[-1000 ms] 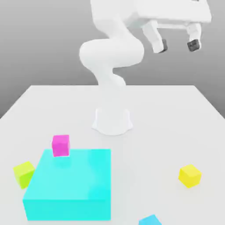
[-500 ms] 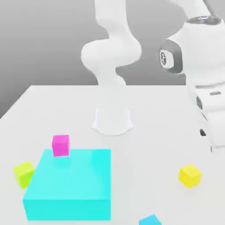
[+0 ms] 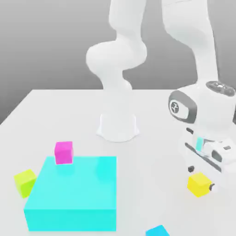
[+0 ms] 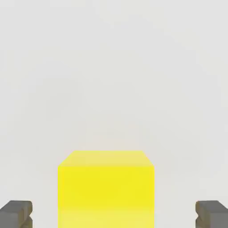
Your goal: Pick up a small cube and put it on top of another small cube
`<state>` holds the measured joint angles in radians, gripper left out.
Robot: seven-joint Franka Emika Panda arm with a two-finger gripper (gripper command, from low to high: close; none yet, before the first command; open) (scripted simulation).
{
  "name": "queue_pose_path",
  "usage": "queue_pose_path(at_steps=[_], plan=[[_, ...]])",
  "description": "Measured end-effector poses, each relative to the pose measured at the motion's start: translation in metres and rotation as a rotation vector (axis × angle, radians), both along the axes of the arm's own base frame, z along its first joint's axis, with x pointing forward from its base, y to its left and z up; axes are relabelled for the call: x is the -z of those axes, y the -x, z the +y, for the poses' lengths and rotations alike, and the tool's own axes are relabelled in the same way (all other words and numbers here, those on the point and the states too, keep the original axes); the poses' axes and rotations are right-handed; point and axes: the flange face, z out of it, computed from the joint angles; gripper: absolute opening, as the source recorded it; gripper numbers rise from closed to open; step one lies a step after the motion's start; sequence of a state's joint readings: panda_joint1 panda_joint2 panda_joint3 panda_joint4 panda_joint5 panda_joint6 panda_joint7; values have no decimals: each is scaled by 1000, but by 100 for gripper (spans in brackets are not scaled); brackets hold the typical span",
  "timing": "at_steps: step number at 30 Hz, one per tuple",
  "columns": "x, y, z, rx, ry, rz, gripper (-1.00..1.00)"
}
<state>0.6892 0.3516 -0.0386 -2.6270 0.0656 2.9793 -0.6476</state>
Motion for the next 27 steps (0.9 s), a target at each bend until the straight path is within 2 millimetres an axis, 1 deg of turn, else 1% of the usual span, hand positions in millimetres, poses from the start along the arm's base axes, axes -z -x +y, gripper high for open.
queue_pose_path(at_steps=[5, 6, 7, 15, 16, 17, 18, 19, 21, 23, 25, 27], plan=[[0, 0, 0, 0, 1, 2, -100], [4, 1, 0, 0, 1, 3, -100], [1, 0, 0, -1, 1, 2, -100], [-55, 0, 0, 0, 1, 1, -100], [-63, -2, -5, 6, -2, 5, -100], [-71, -9, -16, 19, -6, 11, -100], [-80, -17, -32, 41, -11, 16, -100], [-88, -27, -53, 74, -17, 21, -100], [-104, -39, -87, 113, -27, 29, -100], [-119, -45, -119, 141, -36, 36, -100], [-133, -47, -147, 157, -42, 40, -100], [-145, -47, -180, 186, -46, 41, -100]])
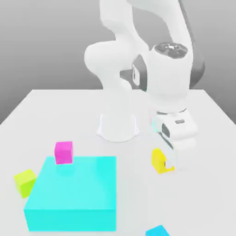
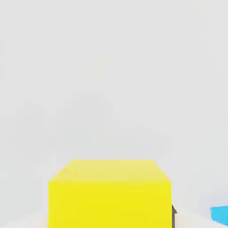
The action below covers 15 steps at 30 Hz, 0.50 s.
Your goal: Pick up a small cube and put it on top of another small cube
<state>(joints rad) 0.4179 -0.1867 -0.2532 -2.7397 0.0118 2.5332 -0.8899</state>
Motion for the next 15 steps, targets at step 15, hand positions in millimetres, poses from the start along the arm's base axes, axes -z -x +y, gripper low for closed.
queue_pose_path(at_steps=[15], plan=[[-44, 91, -227, 279, 49, -23, -100]])
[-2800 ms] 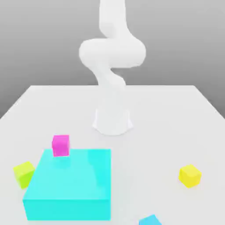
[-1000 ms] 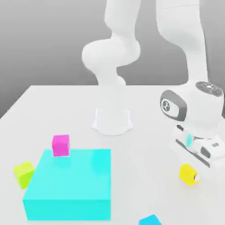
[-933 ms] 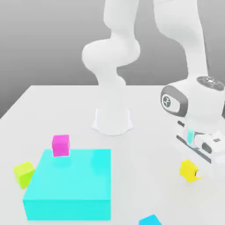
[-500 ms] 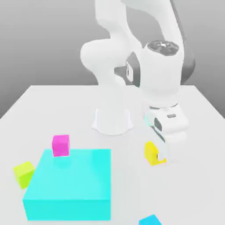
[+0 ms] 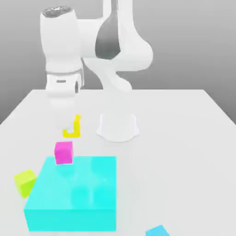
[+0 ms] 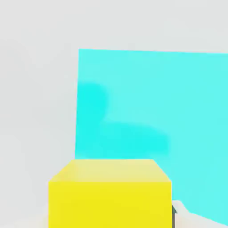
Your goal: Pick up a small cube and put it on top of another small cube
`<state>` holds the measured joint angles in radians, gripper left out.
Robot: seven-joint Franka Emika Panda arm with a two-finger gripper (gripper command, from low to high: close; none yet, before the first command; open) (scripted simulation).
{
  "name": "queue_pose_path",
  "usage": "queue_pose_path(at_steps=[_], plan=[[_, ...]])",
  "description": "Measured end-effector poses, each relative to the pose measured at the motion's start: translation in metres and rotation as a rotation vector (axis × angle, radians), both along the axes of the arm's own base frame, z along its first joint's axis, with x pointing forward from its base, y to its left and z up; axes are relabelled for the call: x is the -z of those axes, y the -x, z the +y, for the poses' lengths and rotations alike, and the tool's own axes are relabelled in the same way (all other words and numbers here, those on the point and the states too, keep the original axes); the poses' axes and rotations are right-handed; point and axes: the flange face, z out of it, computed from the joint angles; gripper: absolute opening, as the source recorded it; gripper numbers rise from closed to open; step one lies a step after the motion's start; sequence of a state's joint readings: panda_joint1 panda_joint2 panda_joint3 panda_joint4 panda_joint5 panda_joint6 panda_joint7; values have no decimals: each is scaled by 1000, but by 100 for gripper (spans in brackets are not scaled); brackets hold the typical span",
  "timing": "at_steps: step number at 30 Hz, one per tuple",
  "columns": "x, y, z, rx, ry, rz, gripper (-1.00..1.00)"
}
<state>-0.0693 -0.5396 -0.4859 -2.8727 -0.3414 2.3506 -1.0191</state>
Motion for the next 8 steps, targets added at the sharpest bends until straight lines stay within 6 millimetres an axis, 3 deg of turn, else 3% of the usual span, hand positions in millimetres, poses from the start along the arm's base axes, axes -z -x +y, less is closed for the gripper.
queue_pose_path(at_steps=[5, 6, 8], plan=[[47, 4, -5, 9, 2, 0, -100], [54, 5, -5, 10, 3, -1, 100], [54, 5, -5, 10, 3, -1, 100]])
